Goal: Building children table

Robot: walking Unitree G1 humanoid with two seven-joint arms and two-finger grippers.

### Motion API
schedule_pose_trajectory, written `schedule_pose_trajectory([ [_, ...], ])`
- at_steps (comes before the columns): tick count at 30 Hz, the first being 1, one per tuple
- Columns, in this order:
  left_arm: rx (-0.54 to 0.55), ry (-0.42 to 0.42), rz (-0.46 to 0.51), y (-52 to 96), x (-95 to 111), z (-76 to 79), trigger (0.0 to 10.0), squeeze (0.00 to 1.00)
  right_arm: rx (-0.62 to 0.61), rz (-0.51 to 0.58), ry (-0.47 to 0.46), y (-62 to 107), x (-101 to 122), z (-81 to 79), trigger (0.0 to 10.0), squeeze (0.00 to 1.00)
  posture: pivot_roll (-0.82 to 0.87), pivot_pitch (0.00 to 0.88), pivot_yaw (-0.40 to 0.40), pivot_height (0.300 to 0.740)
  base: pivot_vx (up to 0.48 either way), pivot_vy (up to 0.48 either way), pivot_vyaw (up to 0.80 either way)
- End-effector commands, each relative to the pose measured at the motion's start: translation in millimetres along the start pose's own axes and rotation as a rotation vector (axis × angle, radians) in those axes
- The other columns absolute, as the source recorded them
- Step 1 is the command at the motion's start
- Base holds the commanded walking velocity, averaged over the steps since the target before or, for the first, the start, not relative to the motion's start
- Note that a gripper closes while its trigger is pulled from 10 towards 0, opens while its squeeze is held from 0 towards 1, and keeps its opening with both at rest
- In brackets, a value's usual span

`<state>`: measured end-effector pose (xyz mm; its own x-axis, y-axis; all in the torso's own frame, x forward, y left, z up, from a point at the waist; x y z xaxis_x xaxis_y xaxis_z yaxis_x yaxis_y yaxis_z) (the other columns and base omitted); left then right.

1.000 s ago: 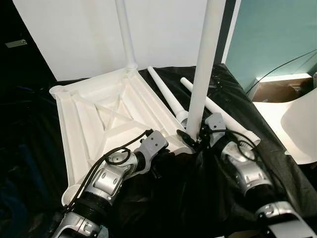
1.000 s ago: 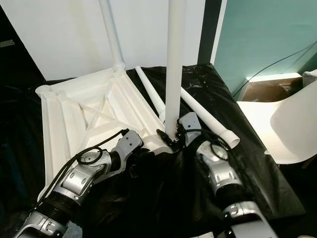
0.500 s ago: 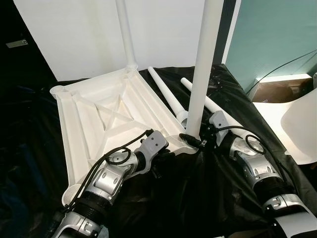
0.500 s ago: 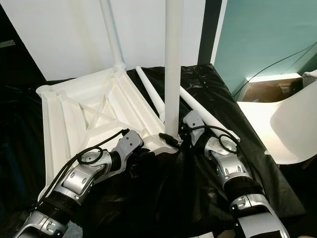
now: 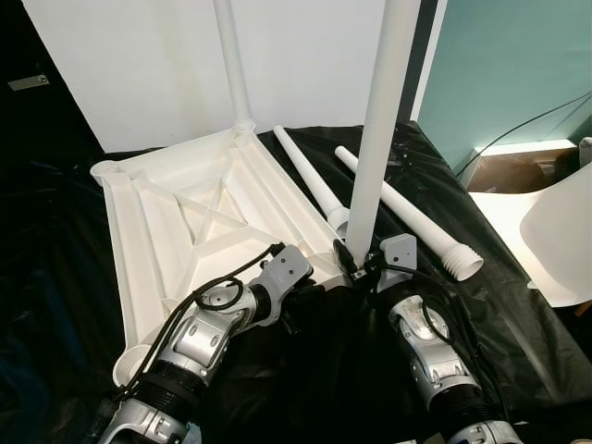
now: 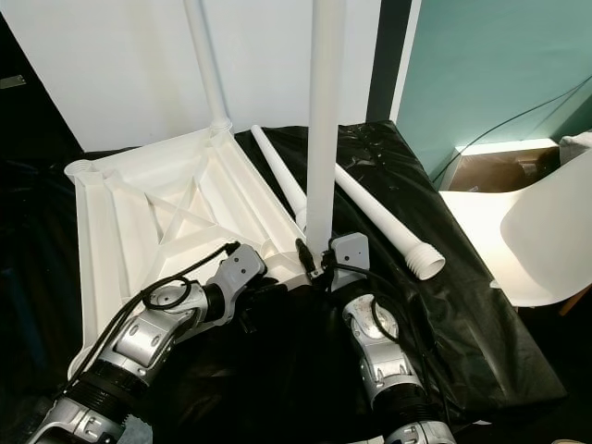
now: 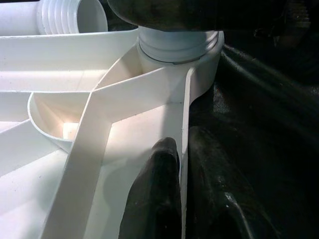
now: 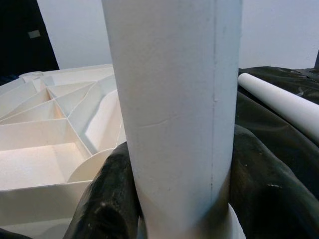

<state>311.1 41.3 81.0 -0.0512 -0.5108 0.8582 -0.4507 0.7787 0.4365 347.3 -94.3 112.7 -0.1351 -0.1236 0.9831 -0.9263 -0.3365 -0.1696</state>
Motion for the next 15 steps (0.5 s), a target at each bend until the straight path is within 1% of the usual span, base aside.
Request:
schedule_pose_trajectory([
  [1,-0.028,0.094,-0.140,1.6,-42.0,15.9,10.0,0.00,-0.068,-0.041,-0.004,5.3,-9.7,15.5,0.0,0.00,0.04,0.000,0.025,0.740,0.000,0.000,0.00],
  [2,-0.029,0.095,-0.139,1.2,-41.7,16.0,10.0,0.00,-0.042,-0.049,0.000,2.6,-9.2,13.5,4.3,0.00,0.04,0.000,0.023,0.740,0.000,0.000,0.00],
  [3,-0.029,0.095,-0.139,1.2,-41.7,16.0,10.0,0.00,-0.042,-0.049,0.000,2.6,-9.2,13.5,4.3,0.00,0.04,0.000,0.023,0.740,0.000,0.000,0.00],
  [4,-0.029,0.095,-0.138,0.5,-41.1,16.1,10.0,0.00,0.009,-0.070,0.013,0.1,-10.1,9.4,10.0,0.00,0.03,0.000,0.023,0.740,0.000,0.000,0.00],
  [5,-0.029,0.095,-0.138,0.5,-41.1,16.1,10.0,0.00,0.009,-0.070,0.013,0.1,-10.1,9.4,10.0,0.00,0.03,0.000,0.023,0.740,0.000,0.000,0.00],
  [6,-0.029,0.095,-0.136,-0.1,-40.7,16.2,10.0,0.00,0.067,-0.078,0.005,-1.0,-8.8,8.0,10.0,0.93,0.03,0.000,0.023,0.740,0.000,0.000,0.00],
  [7,-0.029,0.096,-0.135,-0.7,-40.4,16.4,10.0,0.00,0.134,-0.090,-0.006,-2.1,-6.2,9.0,10.0,1.00,0.03,0.000,0.024,0.740,0.000,0.000,0.00],
  [8,-0.030,0.097,-0.135,-0.9,-40.6,16.8,10.0,0.00,0.194,-0.094,0.008,-3.9,-0.4,12.0,10.0,1.00,0.03,0.000,0.026,0.740,0.000,0.000,0.00],
  [10,-0.030,0.097,-0.135,-0.9,-40.6,16.8,10.0,0.00,0.194,-0.094,0.008,-3.9,-0.4,12.0,10.0,1.00,0.03,0.000,0.026,0.740,0.000,0.000,0.00],
  [11,-0.030,0.097,-0.135,-0.9,-40.8,17.2,10.0,0.00,0.228,-0.096,0.021,-5.0,3.8,14.4,10.0,1.00,0.03,0.000,0.026,0.740,0.000,0.000,0.00],
  [12,-0.031,0.099,-0.136,-0.8,-41.2,17.4,10.0,0.00,0.264,-0.084,0.048,-9.9,15.0,19.5,10.0,0.00,0.03,0.000,0.025,0.740,0.000,0.000,0.00],
  [13,-0.031,0.099,-0.137,-0.7,-41.6,17.6,10.0,0.00,0.295,-0.074,0.070,-13.9,24.4,22.8,10.0,0.00,0.03,0.000,0.025,0.740,0.000,0.000,0.00],
  [14,-0.031,0.099,-0.137,-0.7,-41.6,17.6,10.0,0.00,0.295,-0.074,0.070,-13.9,24.4,22.8,10.0,0.00,0.03,0.000,0.025,0.740,0.000,0.000,0.00],
  [15,-0.032,0.100,-0.137,-0.8,-41.7,17.7,10.0,0.00,0.339,-0.083,0.079,-17.5,31.3,25.2,10.0,0.00,0.02,0.000,0.027,0.740,0.000,0.000,0.00],
])
Point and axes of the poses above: a point about 5 cm out from each wrist's last joint towards the gripper, its own y axis pointing back from the gripper into the wrist, its own x axis along the axis of the wrist's last joint, z = x × y, the point moved 5 cm from there along -y, pointing out of the wrist towards the gripper, and after that the axes turned 11 degrees about -y, right-handed, at the moved point
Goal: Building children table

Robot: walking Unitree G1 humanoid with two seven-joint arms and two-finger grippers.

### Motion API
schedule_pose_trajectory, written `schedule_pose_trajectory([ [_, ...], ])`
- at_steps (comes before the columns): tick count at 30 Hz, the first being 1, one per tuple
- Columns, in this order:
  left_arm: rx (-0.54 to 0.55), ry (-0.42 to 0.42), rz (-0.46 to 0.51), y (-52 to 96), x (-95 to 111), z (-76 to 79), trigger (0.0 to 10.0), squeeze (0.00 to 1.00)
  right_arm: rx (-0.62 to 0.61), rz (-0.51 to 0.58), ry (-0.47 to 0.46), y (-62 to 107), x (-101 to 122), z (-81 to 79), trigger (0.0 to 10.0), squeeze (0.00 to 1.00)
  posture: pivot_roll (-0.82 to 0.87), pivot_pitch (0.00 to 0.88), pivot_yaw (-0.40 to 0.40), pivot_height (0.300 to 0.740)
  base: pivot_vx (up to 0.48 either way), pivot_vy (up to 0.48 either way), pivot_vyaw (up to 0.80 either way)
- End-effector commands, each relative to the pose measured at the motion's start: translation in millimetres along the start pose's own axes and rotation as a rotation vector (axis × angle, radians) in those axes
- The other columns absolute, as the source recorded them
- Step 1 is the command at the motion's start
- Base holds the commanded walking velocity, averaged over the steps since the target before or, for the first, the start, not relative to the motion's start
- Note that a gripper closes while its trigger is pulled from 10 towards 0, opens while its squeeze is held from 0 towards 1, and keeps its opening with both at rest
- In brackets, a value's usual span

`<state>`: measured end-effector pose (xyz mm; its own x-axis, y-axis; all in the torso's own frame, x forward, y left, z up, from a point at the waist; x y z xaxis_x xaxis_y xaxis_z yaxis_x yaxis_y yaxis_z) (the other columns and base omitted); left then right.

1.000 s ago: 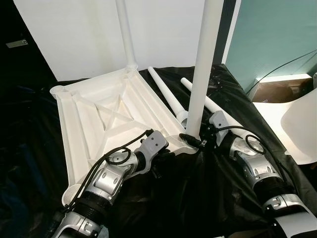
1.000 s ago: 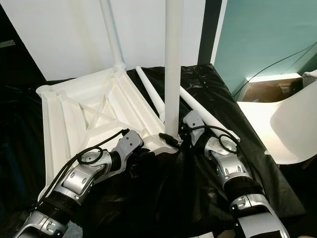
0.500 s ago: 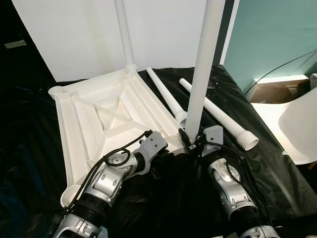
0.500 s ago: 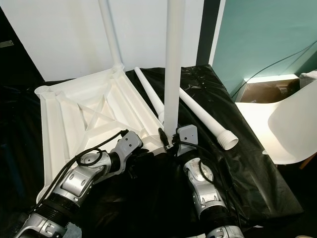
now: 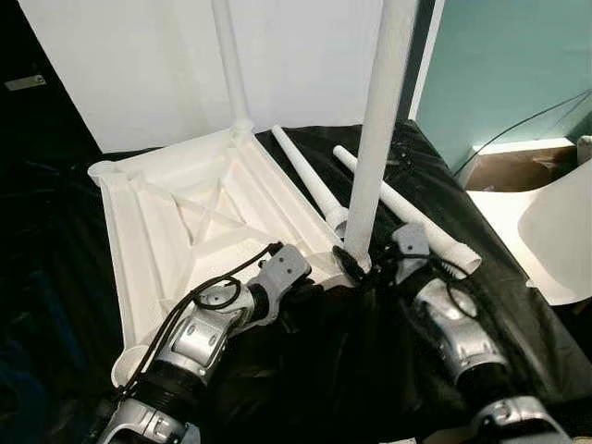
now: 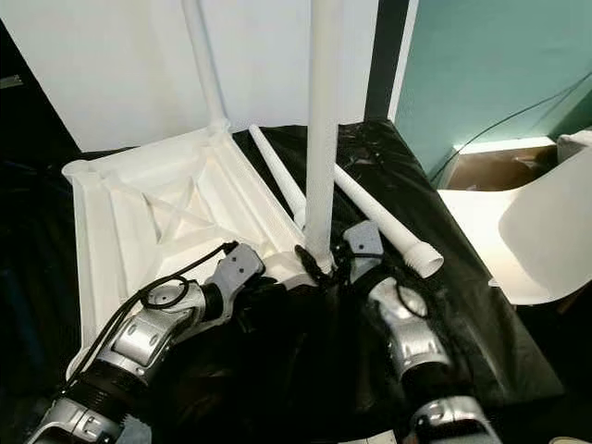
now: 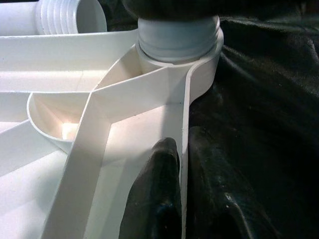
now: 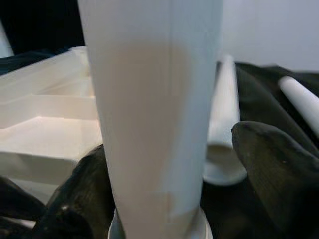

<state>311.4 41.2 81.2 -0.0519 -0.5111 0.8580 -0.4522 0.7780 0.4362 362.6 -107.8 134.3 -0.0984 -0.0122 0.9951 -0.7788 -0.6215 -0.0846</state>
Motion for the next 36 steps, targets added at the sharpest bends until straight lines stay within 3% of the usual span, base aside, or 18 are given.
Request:
schedule_pose_trajectory([
  [1,-0.034,0.100,-0.137,-0.7,-41.9,18.1,10.0,0.00,0.017,0.005,0.001,-0.2,9.8,10.3,10.0,0.00,0.02,0.000,0.027,0.740,0.000,0.000,0.00],
  [2,-0.035,0.100,-0.137,-1.3,-41.7,18.3,10.0,0.00,0.073,-0.020,0.007,-1.4,12.7,11.2,10.0,0.00,0.02,0.000,0.028,0.740,0.000,0.000,0.00],
  [3,-0.036,0.099,-0.135,-2.0,-41.0,18.3,10.0,0.00,0.150,-0.061,0.004,-0.3,10.6,7.4,8.7,0.00,0.02,0.000,0.028,0.740,0.000,0.000,0.00],
  [5,-0.037,0.098,-0.133,-2.8,-40.1,18.1,10.0,0.00,0.227,-0.104,-0.002,2.0,7.2,2.5,8.7,0.00,0.03,0.000,0.026,0.740,0.000,0.000,0.00],
  [6,-0.035,0.098,-0.133,-2.8,-39.8,17.6,10.0,0.00,0.259,-0.124,-0.008,3.9,4.6,-0.1,1.5,0.00,0.03,0.000,0.025,0.740,0.000,0.000,0.00],
  [7,-0.035,0.098,-0.133,-2.8,-39.8,17.6,10.0,0.00,0.259,-0.124,-0.008,3.9,4.6,-0.1,1.5,0.00,0.03,0.000,0.025,0.740,0.000,0.000,0.00],
  [8,-0.034,0.098,-0.133,-2.7,-39.7,17.0,10.0,0.00,0.286,-0.141,-0.014,5.9,2.2,-2.2,0.0,0.00,0.03,0.000,0.024,0.740,0.000,0.000,0.00],
  [10,-0.030,0.098,-0.133,-2.0,-40.0,16.1,10.0,0.00,0.341,-0.184,-0.036,11.2,-4.1,-2.9,0.0,0.00,0.03,0.000,0.024,0.740,0.000,0.000,0.00],
  [17,-0.026,0.102,-0.136,-0.1,-41.7,16.5,10.0,0.00,0.345,-0.193,-0.104,12.8,-7.2,-0.2,0.0,0.00,0.03,0.000,0.021,0.740,0.000,0.000,0.00],
  [19,-0.024,0.104,-0.134,-0.4,-41.1,16.5,10.0,0.00,0.317,-0.158,-0.164,12.8,-14.8,-14.8,0.0,0.00,0.03,0.000,0.021,0.740,0.000,0.000,0.00],
  [21,-0.023,0.104,-0.133,-0.5,-40.9,16.5,10.0,0.00,0.308,-0.149,-0.176,12.7,-15.9,-17.5,0.0,0.00,0.03,0.000,0.021,0.740,0.000,0.000,0.00],
  [24,-0.021,0.105,-0.131,0.0,-40.5,16.5,10.0,0.00,0.001,0.024,-0.190,8.5,-17.3,-18.9,0.0,0.00,0.04,0.000,0.012,0.740,0.000,0.000,0.00],
  [25,-0.021,0.105,-0.131,0.0,-40.5,16.5,10.0,0.00,0.001,0.024,-0.190,8.5,-17.3,-18.9,0.0,0.00,0.04,0.000,0.012,0.740,0.000,0.000,0.00],
  [27,-0.022,0.105,-0.132,0.6,-40.7,16.4,10.0,0.00,-0.201,0.061,-0.184,12.5,-23.5,-14.7,0.0,0.00,0.04,0.000,0.019,0.740,0.000,0.000,0.00],
  [33,-0.025,0.102,-0.134,0.6,-40.5,16.0,10.0,0.00,-0.372,0.084,-0.177,12.7,-23.4,-3.7,0.0,0.00,0.04,0.000,0.019,0.740,0.000,0.000,0.00],
  [36,-0.027,0.101,-0.133,0.3,-39.8,16.0,10.0,0.00,-0.393,0.096,-0.172,6.0,-17.7,-4.3,0.0,0.00,0.04,0.000,0.022,0.740,0.000,0.000,0.00],
])
Point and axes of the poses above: a point about 5 cm out from each wrist's last joint towards the gripper, its own y axis pointing back from the gripper into the wrist, its own x axis along the axis of the wrist's last joint, z = x × y, the point moved 5 cm from there along -y, pointing out of the wrist towards the gripper, and after that the axes turned 11 degrees about -y, right-handed, at the moved point
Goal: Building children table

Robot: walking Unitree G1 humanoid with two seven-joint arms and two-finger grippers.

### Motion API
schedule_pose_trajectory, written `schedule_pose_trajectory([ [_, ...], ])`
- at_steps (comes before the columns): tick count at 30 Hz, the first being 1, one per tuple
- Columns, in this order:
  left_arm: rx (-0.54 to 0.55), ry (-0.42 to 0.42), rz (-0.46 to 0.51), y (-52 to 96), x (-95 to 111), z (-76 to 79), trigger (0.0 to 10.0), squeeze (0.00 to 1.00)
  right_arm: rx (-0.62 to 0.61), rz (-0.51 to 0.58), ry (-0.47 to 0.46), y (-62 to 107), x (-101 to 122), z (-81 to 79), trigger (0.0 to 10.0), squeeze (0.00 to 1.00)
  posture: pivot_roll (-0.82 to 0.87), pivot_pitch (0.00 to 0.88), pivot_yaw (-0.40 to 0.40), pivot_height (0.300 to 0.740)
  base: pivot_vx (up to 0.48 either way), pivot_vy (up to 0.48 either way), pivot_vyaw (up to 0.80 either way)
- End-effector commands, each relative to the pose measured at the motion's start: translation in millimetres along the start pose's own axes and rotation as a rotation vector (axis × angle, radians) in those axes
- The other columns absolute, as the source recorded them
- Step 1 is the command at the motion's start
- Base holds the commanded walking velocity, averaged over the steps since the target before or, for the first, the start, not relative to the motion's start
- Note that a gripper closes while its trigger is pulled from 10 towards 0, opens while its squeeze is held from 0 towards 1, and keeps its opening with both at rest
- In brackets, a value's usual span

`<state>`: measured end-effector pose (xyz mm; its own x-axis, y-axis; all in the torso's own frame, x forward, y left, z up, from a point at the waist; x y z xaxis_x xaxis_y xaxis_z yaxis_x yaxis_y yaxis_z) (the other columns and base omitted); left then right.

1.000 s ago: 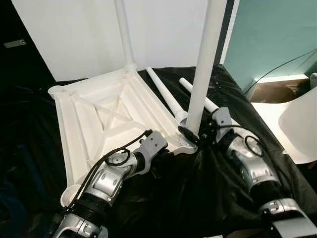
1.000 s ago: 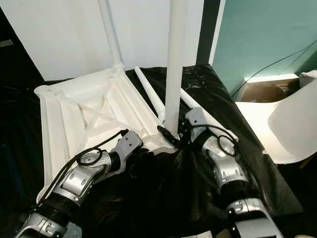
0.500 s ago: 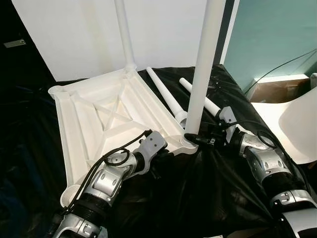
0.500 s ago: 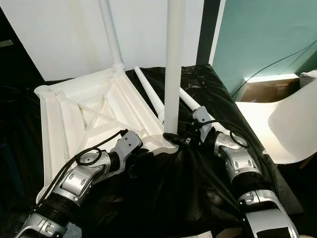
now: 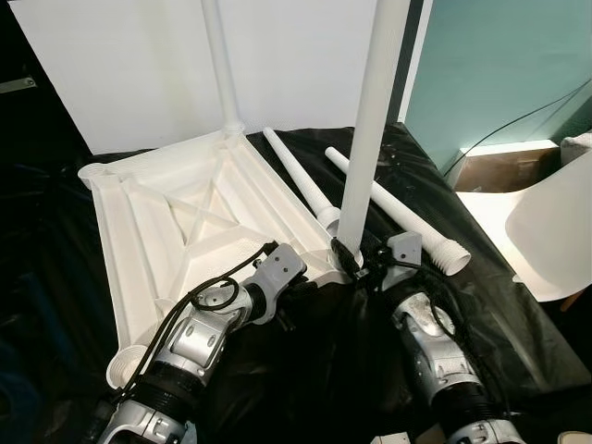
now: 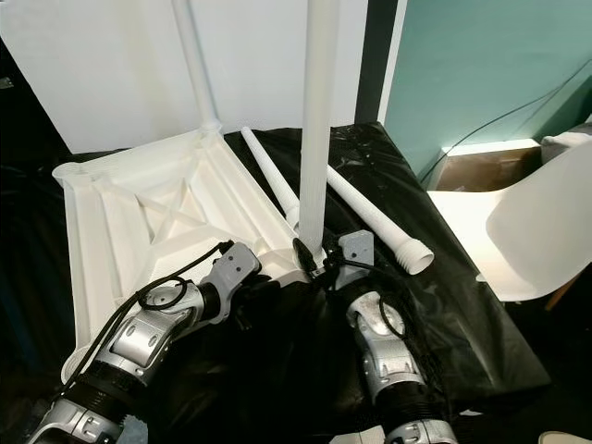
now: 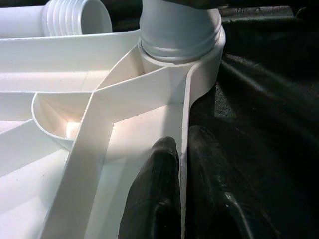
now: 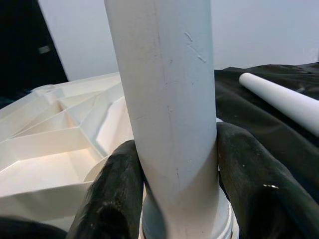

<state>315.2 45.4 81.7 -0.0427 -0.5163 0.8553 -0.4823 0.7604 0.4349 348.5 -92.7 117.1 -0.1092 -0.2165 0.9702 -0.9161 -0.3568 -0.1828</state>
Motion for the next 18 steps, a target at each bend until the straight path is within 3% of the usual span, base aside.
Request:
schedule_pose_trajectory([
  [1,-0.062,0.092,-0.125,-1.3,-37.8,21.4,10.0,0.00,-0.061,-0.031,0.008,-4.5,-1.5,10.0,5.3,0.00,0.04,0.000,0.023,0.740,0.000,0.000,0.00],
  [2,-0.062,0.092,-0.125,-1.3,-37.8,21.4,10.0,0.00,-0.061,-0.031,0.008,-4.5,-1.5,10.0,5.3,0.00,0.04,0.000,0.023,0.740,0.000,0.000,0.00],
  [3,-0.063,0.092,-0.125,-1.3,-37.9,21.7,10.0,0.00,-0.036,-0.046,0.010,-5.3,-3.9,4.5,10.0,0.00,0.04,0.000,0.023,0.740,0.000,0.000,0.00],
  [7,-0.063,0.092,-0.126,-1.1,-38.1,21.9,10.0,0.00,0.010,-0.064,0.017,-5.5,-6.3,-0.8,10.0,0.00,0.04,0.000,0.023,0.740,0.000,0.000,0.00],
  [8,-0.062,0.093,-0.127,-0.7,-38.7,22.0,10.0,0.00,0.063,-0.072,0.005,-4.9,-5.4,-2.3,10.0,1.00,0.04,0.000,0.025,0.740,0.000,0.000,0.00],
  [9,-0.062,0.095,-0.129,-0.2,-39.4,22.1,10.0,0.00,0.129,-0.103,0.037,-6.0,-3.3,4.1,10.0,0.89,0.04,0.000,0.026,0.740,0.000,0.000,0.00],
  [11,-0.062,0.095,-0.131,0.1,-39.9,22.2,10.0,0.00,0.171,-0.127,0.060,-6.5,-1.2,9.5,10.0,0.89,0.04,0.000,0.026,0.740,0.000,0.000,0.00],
  [12,-0.063,0.095,-0.133,0.0,-40.2,22.8,10.0,0.00,0.236,-0.157,0.100,-8.0,4.4,18.5,10.0,0.00,0.04,0.000,0.027,0.740,0.000,0.000,0.00],
  [17,-0.066,0.094,-0.134,-1.1,-40.0,23.6,10.0,0.00,0.293,-0.185,0.138,-10.8,10.7,25.4,10.0,0.00,0.03,0.000,0.028,0.740,0.000,0.000,0.00],
  [18,-0.068,0.094,-0.133,-1.5,-39.8,24.0,10.0,0.00,0.326,-0.198,0.153,-11.8,13.3,26.4,7.1,0.00,0.03,0.000,0.028,0.740,0.000,0.000,0.00],
])
Point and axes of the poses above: a point about 5 cm out from each wrist's last joint towards the gripper, its own y axis pointing back from the gripper into the wrist, its own x axis along the axis of the wrist's last joint, z = x × y, the point moved 5 cm from there along -y, pointing out of the wrist towards the gripper, and after that the axes turned 11 degrees about -y, right-handed, at the moved point
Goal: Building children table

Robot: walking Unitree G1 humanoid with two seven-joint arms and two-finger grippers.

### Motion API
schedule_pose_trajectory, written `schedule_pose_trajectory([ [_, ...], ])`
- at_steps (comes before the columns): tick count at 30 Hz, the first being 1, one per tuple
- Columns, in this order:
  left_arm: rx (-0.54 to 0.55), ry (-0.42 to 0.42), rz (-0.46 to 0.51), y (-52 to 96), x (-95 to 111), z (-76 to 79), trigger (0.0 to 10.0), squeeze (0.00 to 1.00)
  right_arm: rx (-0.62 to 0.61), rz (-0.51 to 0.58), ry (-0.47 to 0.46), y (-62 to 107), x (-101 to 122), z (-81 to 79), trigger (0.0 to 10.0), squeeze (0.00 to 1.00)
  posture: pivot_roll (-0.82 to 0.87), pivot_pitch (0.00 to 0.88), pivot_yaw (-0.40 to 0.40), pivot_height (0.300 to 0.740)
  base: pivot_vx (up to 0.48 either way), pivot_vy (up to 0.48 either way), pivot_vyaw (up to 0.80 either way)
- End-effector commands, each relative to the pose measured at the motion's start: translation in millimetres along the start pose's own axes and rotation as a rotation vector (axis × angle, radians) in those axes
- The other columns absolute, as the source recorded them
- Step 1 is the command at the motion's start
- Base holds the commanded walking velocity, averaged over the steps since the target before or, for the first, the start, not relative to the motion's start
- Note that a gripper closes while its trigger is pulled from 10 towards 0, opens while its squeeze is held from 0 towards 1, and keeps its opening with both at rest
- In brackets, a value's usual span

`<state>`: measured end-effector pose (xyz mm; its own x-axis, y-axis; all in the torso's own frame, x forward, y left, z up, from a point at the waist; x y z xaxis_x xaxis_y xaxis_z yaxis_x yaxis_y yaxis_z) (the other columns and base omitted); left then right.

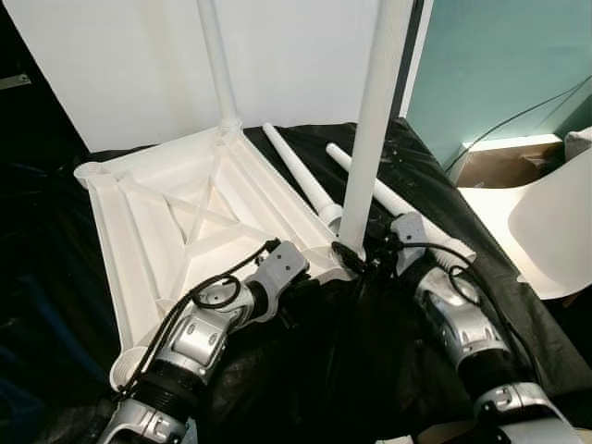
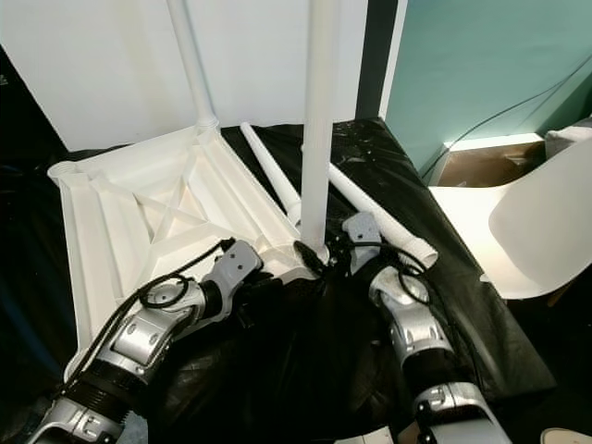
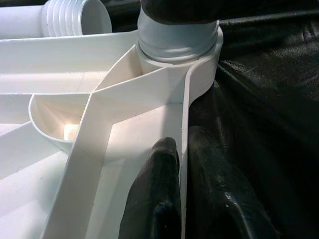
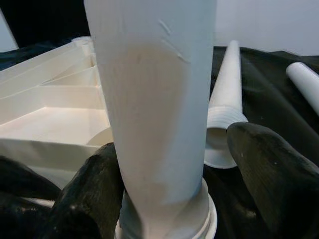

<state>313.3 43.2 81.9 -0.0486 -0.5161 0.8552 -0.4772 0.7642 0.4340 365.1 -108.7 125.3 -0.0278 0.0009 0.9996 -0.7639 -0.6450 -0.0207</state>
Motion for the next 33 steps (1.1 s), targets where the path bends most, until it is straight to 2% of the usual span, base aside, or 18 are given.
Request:
schedule_pose_trajectory([
  [1,-0.063,0.099,-0.136,-0.9,-41.1,21.7,10.0,0.00,0.010,-0.013,0.006,2.0,2.5,7.0,7.1,0.00,0.03,0.000,0.028,0.740,0.000,0.000,0.00],
  [2,-0.065,0.098,-0.134,-1.9,-40.5,22.1,10.0,0.00,0.062,-0.021,0.034,2.3,6.2,7.1,4.1,0.00,0.03,0.000,0.029,0.740,0.000,0.000,0.00],
  [3,-0.067,0.097,-0.133,-2.4,-40.0,22.3,10.0,0.00,0.111,-0.030,0.053,2.7,8.2,5.0,0.0,0.00,0.03,0.000,0.029,0.740,0.000,0.000,0.00],
  [10,-0.066,0.098,-0.133,-1.7,-40.7,22.8,10.0,0.00,0.196,-0.061,0.068,4.4,8.1,4.5,0.0,0.00,0.03,0.000,0.026,0.740,0.000,0.000,0.00],
  [13,-0.062,0.102,-0.135,-0.2,-42.1,22.9,10.0,0.00,0.197,-0.073,0.024,4.4,3.0,3.3,0.0,0.00,0.04,0.000,0.021,0.740,0.000,0.000,0.00],
  [14,-0.060,0.103,-0.136,0.5,-42.7,23.0,10.0,0.00,0.179,-0.072,-0.017,4.0,-0.9,1.6,0.0,0.00,0.05,0.000,0.017,0.740,0.000,0.000,0.00],
  [15,-0.058,0.105,-0.136,0.9,-42.9,23.1,10.0,0.00,0.149,-0.072,-0.040,3.5,-5.5,-0.6,0.0,0.00,0.05,0.000,0.017,0.740,0.000,0.000,0.00],
  [17,-0.055,0.107,-0.136,1.8,-43.2,23.1,10.0,0.00,0.017,-0.029,-0.012,-0.5,-9.2,-4.6,0.0,0.00,0.05,0.000,0.015,0.740,0.000,0.000,0.00],
  [20,-0.055,0.108,-0.136,2.0,-43.4,23.1,10.0,0.00,-0.027,-0.008,0.005,-1.5,-8.9,-5.6,0.0,0.00,0.05,0.000,0.015,0.740,0.000,0.000,0.00],
  [21,-0.058,0.107,-0.139,2.7,-43.8,23.3,10.0,0.00,-0.128,0.069,-0.001,-0.3,-5.8,-14.4,0.0,0.00,0.05,0.000,0.024,0.740,0.000,0.000,0.00],
  [22,-0.058,0.107,-0.139,2.7,-43.8,23.3,10.0,0.00,-0.128,0.069,-0.001,-0.3,-5.8,-14.4,0.0,0.00,0.05,0.000,0.024,0.740,0.000,0.000,0.00],
  [24,-0.062,0.105,-0.142,3.7,-44.7,23.6,10.0,0.00,-0.302,0.153,-0.030,6.7,-3.5,-20.0,0.0,0.00,0.05,0.000,0.029,0.740,0.000,0.000,0.00],
  [25,-0.062,0.105,-0.142,3.7,-44.7,23.6,10.0,0.00,-0.302,0.153,-0.030,6.7,-3.5,-20.0,0.0,0.00,0.05,0.000,0.029,0.740,0.000,0.000,0.00],
  [27,-0.063,0.101,-0.144,3.7,-44.3,22.2,10.0,0.00,-0.433,0.187,-0.038,11.9,1.2,-6.2,0.0,0.00,0.05,0.000,0.037,0.740,0.000,0.000,0.00],
  [33,-0.066,0.098,-0.143,3.0,-43.3,21.9,10.0,0.00,-0.467,0.201,-0.049,11.1,5.2,0.2,0.0,0.00,0.05,0.000,0.038,0.740,0.000,0.000,0.00],
])
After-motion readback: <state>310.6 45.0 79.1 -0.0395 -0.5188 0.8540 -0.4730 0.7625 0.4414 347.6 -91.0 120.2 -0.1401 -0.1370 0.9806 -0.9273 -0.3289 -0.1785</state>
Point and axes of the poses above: a point about 5 cm out from each wrist's last joint towards the gripper, its own y axis pointing back from the gripper into the wrist, its own x axis along the axis of the wrist's last joint, z = x × y, the point moved 5 cm from there along -y, pointing out of the wrist towards the gripper, and after that the axes turned 11 degrees about -y, right-handed, at the moved point
